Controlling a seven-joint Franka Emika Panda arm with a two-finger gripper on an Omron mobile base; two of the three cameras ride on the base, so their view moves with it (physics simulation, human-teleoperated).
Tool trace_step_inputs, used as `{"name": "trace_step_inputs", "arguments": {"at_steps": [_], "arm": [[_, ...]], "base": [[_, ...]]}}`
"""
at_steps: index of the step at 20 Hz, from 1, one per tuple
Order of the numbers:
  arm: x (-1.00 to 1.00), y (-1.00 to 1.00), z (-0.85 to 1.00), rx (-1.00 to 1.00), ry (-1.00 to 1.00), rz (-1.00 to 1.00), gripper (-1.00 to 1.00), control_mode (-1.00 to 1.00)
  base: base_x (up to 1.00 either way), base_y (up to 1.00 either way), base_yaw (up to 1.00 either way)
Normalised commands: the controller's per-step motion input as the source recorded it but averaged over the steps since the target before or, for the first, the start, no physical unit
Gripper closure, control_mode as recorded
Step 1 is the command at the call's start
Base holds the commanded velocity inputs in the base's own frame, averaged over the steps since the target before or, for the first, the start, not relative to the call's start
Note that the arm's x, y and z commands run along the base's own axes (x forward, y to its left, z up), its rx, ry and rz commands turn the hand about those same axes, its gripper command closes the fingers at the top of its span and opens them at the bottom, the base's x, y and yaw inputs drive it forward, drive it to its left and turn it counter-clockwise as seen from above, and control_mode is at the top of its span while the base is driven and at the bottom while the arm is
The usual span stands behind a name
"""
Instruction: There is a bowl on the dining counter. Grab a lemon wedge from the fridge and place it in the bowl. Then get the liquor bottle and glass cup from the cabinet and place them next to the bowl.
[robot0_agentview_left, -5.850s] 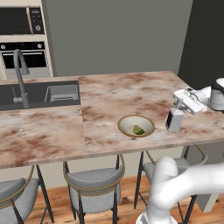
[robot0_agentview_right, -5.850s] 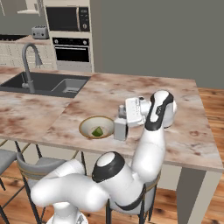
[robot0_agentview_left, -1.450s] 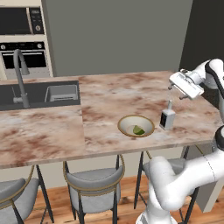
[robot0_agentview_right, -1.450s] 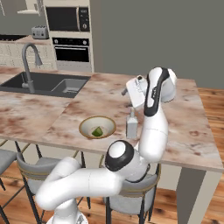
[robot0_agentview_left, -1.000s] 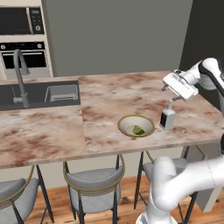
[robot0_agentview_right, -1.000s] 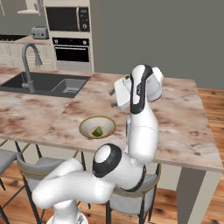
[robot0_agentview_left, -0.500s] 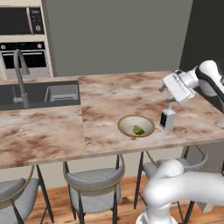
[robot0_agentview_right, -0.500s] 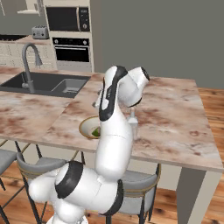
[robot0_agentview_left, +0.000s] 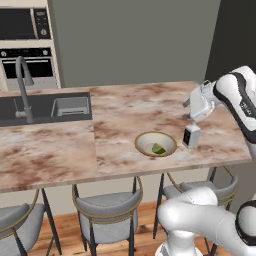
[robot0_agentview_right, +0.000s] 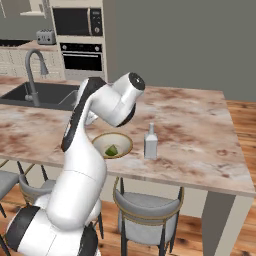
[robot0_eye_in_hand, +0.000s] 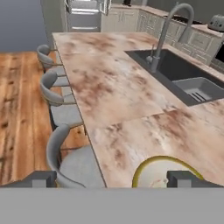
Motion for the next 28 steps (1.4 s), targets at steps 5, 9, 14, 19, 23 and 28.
{"name": "trace_step_inputs", "arguments": {"at_steps": [5, 9, 14, 19, 23, 28], "arm": [[-0.52, 0.23, 0.11, -0.10, 0.10, -0.38, -1.00, -1.00], [-0.63, 0.17, 0.07, -0.09, 0.07, -0.40, -1.00, -1.00], [-0.75, 0.11, 0.09, -0.04, 0.04, -0.39, -1.00, -1.00], [-0.74, 0.01, 0.24, 0.00, 0.01, -0.33, -1.00, -1.00], [-0.70, 0.00, 0.15, 0.00, 0.01, -0.22, -1.00, -1.00], [-0.63, 0.00, 0.00, 0.00, 0.00, -0.02, -1.00, -1.00]], "base": [[0.00, 0.00, 0.00], [0.00, 0.00, 0.00], [0.00, 0.00, 0.00], [0.00, 0.00, 0.00], [0.00, 0.00, 0.00], [0.00, 0.00, 0.00]]}}
